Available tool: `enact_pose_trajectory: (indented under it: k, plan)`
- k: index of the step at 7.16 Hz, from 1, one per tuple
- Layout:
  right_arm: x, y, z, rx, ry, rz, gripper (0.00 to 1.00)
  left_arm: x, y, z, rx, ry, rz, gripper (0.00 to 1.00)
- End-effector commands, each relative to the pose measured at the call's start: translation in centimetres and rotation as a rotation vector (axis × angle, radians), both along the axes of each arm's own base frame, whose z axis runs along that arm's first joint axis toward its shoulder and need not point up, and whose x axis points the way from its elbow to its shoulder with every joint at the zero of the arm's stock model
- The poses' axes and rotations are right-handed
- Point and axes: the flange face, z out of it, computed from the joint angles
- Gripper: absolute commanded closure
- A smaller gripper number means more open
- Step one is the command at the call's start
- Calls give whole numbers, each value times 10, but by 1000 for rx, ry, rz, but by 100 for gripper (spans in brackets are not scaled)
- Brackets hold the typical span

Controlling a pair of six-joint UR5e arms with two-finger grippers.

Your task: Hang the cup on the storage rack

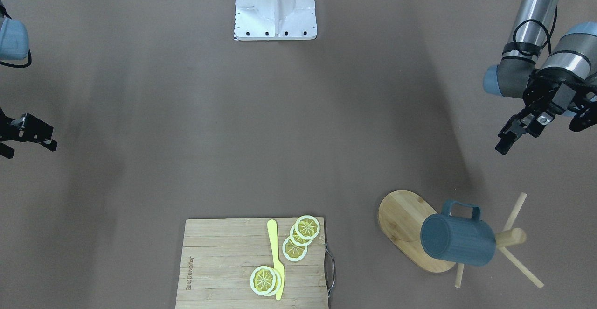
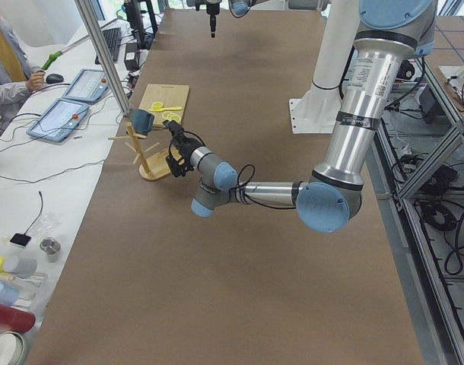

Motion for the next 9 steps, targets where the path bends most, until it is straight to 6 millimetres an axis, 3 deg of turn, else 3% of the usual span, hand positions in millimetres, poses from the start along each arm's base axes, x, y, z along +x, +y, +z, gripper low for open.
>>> enact_pose_trajectory:
  k: [1, 3, 5, 6, 8, 9]
  plan:
    - [2, -1, 6, -7, 9, 5, 0, -30, -13, 8, 161, -365, -242, 3]
    - [2, -2, 8, -7, 19, 9, 0, -82, -39, 14, 162, -616, -404, 3]
    - [2, -2, 9, -9, 20, 10, 0, -108, -63, 15, 201, -1005, -512, 3]
    - [2, -2, 9, -9, 20, 10, 0, -123, -67, 21, 216, -1118, -541, 3]
    - [3, -1, 13, -15, 22, 10, 0, -149, -56, 61, 207, -1372, -522, 3]
    - [3, -1, 15, -20, 24, 11, 0, -156, -61, 59, 178, -1403, -499, 3]
